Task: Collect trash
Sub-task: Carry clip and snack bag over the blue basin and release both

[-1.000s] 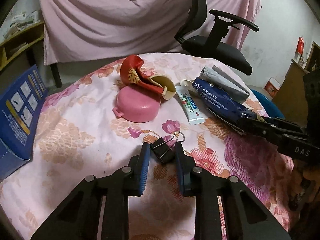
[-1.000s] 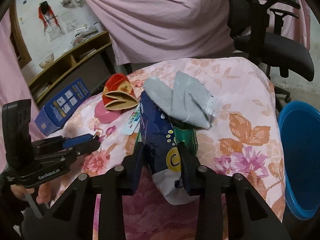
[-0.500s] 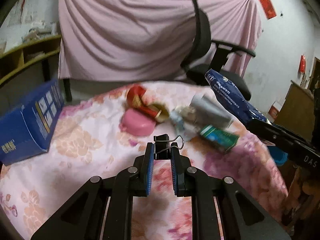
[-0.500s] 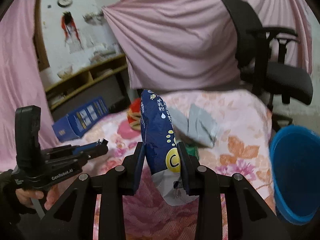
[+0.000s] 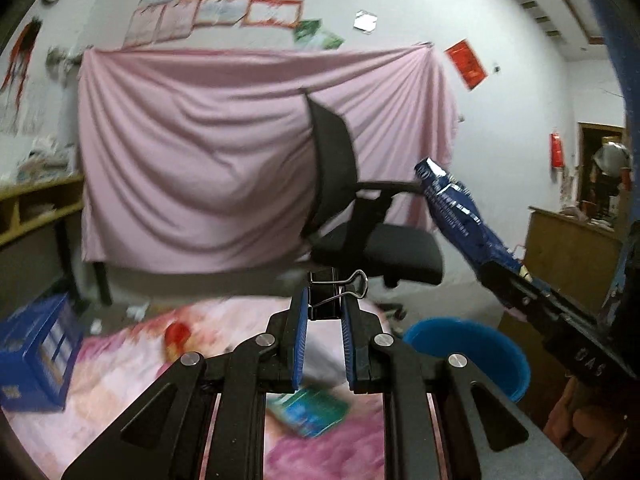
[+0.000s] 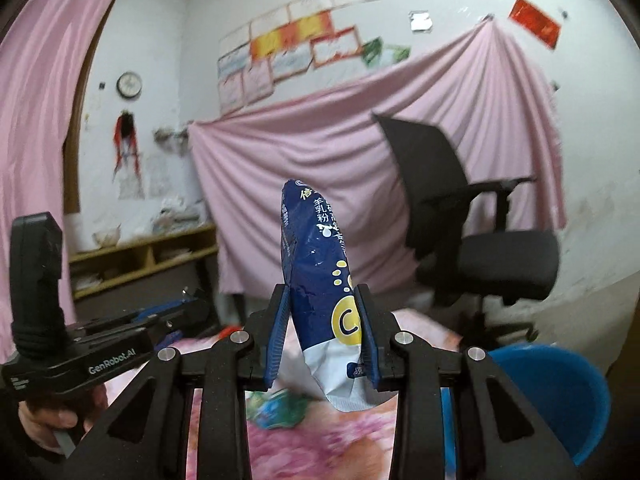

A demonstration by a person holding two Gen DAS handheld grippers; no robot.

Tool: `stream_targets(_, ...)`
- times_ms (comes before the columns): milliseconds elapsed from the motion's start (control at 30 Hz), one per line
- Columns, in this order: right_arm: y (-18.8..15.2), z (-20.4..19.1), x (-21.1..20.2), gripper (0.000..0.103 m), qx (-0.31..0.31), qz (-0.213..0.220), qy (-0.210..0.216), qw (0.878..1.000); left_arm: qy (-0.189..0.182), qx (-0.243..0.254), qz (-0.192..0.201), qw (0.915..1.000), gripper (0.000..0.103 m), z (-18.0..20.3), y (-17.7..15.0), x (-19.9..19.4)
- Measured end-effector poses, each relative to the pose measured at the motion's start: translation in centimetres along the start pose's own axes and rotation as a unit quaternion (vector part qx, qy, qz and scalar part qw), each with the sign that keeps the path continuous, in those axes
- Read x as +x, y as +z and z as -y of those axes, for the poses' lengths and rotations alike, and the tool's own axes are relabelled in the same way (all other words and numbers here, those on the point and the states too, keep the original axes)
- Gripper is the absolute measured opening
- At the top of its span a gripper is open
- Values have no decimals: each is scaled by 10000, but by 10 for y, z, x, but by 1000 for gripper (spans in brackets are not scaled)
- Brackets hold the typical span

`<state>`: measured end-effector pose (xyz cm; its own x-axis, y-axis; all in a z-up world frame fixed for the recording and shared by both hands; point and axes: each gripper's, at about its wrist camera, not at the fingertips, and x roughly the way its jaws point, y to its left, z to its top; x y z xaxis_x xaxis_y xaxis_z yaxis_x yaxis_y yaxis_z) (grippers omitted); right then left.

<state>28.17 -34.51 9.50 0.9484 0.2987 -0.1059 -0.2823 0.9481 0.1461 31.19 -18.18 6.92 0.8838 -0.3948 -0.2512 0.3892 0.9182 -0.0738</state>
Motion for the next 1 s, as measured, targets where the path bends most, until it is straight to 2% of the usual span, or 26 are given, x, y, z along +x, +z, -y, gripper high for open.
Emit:
stream_targets(100,4,18,-8,31,101,117,-272,9995,-141,136,91,9998,13,22,4,5)
stream_targets(367,3,72,-24,31,582,170,-1047,9926,-657,173,-151,9976,13,64,9,45)
stream_targets(467,0,95,-27,31,823,50,-1335,9876,-939,161,-517,9941,13,81,10,67)
stream_targets(600,-8,126,-24,31,1287,-292,-1697,9766,-1073,251,-884,9900,13,106,3,95)
stream_targets(733,-16,144,-22,31,1438,-620,-1876,9697,-1246,187,-1239,9843,13,124,-9,114)
stream_targets(1000,-29,174,-33,31,1877,-933,-2019,9567,-1355,95,-1897,9724,13,140,-26,142)
